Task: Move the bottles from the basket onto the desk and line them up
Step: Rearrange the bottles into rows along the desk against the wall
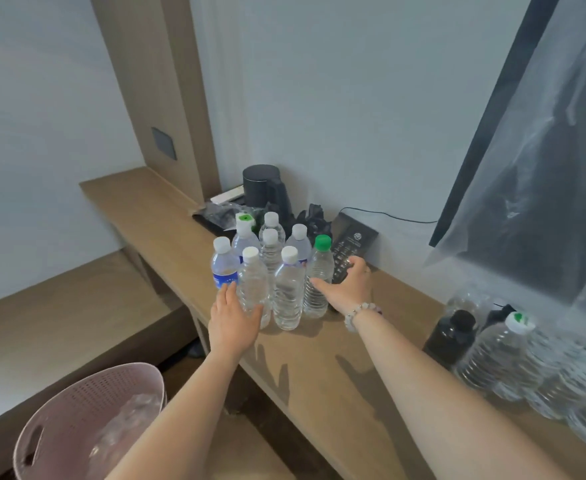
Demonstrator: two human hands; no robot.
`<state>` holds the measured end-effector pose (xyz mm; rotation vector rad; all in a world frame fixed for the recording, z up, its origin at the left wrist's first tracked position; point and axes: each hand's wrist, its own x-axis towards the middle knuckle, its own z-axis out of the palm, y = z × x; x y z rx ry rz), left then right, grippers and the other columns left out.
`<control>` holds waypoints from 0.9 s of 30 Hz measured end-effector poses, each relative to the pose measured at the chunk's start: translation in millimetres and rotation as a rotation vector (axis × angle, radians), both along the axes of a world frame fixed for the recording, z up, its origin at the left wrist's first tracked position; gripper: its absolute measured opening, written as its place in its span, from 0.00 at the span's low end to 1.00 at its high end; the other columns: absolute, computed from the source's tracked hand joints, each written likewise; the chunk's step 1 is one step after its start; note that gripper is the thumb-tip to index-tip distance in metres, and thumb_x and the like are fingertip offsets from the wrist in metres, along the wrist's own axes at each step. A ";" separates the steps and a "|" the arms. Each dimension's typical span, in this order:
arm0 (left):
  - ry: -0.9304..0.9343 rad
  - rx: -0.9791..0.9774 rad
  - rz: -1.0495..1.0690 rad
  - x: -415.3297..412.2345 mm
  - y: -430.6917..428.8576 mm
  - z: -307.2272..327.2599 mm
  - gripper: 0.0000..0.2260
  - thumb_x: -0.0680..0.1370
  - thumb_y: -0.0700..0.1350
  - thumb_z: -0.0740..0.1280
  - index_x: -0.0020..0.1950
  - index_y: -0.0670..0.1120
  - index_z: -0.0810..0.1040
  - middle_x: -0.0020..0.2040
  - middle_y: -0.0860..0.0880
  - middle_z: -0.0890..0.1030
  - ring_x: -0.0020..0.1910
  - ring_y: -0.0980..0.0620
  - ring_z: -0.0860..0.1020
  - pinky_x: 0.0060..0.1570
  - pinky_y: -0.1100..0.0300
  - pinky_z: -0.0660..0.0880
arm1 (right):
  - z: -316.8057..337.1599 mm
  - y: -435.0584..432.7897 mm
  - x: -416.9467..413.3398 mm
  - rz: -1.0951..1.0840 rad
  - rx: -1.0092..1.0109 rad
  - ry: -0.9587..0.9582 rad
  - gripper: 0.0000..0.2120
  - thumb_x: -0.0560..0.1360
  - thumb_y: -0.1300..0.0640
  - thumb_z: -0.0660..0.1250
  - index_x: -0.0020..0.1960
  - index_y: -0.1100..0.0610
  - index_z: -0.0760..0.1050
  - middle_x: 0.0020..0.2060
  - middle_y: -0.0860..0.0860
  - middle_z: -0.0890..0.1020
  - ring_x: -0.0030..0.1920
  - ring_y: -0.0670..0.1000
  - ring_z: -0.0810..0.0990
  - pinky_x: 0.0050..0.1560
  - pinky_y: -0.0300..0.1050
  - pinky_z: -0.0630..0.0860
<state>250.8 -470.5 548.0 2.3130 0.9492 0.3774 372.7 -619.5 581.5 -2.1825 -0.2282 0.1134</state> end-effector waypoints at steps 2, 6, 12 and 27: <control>-0.050 -0.018 0.025 1.2 9.1 5.5 0.32 0.77 0.53 0.63 0.76 0.43 0.54 0.76 0.46 0.56 0.75 0.45 0.57 0.71 0.50 0.57 | 3.8 7.8 0.0 0.028 -0.008 -0.038 0.51 0.60 0.42 0.78 0.73 0.58 0.56 0.70 0.57 0.64 0.70 0.56 0.63 0.69 0.50 0.63; -0.104 -0.043 0.079 6.3 22.1 7.2 0.32 0.77 0.52 0.64 0.76 0.43 0.55 0.76 0.46 0.57 0.74 0.45 0.58 0.70 0.50 0.59 | -2.1 19.1 -6.2 0.037 -0.021 -0.169 0.52 0.56 0.40 0.79 0.71 0.56 0.58 0.67 0.56 0.65 0.67 0.56 0.65 0.66 0.49 0.65; -0.099 -0.081 0.125 16.4 27.8 3.6 0.33 0.77 0.54 0.64 0.76 0.45 0.54 0.77 0.47 0.56 0.74 0.45 0.57 0.70 0.48 0.59 | -24.1 39.7 -11.3 0.102 0.020 -0.280 0.51 0.55 0.41 0.80 0.70 0.57 0.59 0.67 0.54 0.65 0.67 0.53 0.64 0.66 0.46 0.63; -0.059 -0.145 0.276 17.4 36.5 -17.4 0.33 0.77 0.53 0.65 0.76 0.43 0.55 0.77 0.45 0.55 0.75 0.44 0.57 0.70 0.48 0.58 | -61.3 13.4 69.6 0.156 0.061 0.224 0.70 0.51 0.49 0.84 0.77 0.51 0.39 0.76 0.52 0.52 0.76 0.53 0.53 0.74 0.54 0.54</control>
